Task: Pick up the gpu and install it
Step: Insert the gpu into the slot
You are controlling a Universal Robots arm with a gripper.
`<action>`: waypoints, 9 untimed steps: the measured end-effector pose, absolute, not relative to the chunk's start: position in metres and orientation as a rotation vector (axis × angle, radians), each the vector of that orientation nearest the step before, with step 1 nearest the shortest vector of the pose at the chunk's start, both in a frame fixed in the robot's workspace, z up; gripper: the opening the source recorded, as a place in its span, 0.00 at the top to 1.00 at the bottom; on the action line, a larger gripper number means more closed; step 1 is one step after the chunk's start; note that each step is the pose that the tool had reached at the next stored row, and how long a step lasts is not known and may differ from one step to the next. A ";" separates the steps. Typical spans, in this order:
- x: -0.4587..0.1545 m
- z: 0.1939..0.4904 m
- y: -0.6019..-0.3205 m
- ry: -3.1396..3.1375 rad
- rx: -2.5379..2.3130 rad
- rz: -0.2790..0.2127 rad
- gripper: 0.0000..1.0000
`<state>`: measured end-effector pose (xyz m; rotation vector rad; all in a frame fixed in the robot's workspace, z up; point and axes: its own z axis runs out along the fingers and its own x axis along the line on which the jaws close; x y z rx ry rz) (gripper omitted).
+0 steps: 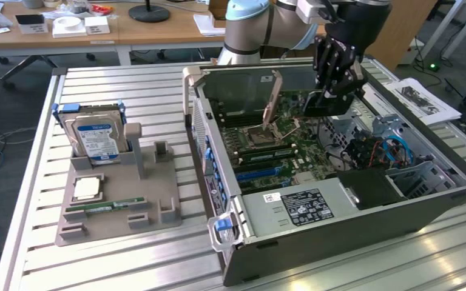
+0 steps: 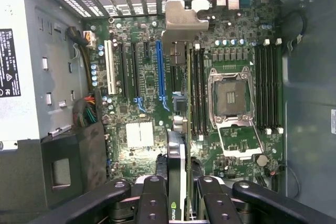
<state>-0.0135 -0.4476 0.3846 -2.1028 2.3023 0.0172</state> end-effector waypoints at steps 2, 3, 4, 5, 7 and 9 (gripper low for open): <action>-0.013 0.384 -0.448 2.288 -2.119 0.019 0.73; -0.013 0.384 -0.448 2.285 -2.123 0.019 0.73; -0.013 0.384 -0.448 2.284 -2.125 0.019 0.73; -0.013 0.384 -0.448 2.284 -2.125 0.020 0.73; -0.013 0.384 -0.448 2.283 -2.125 0.020 0.73; -0.013 0.384 -0.448 2.283 -2.125 0.020 0.73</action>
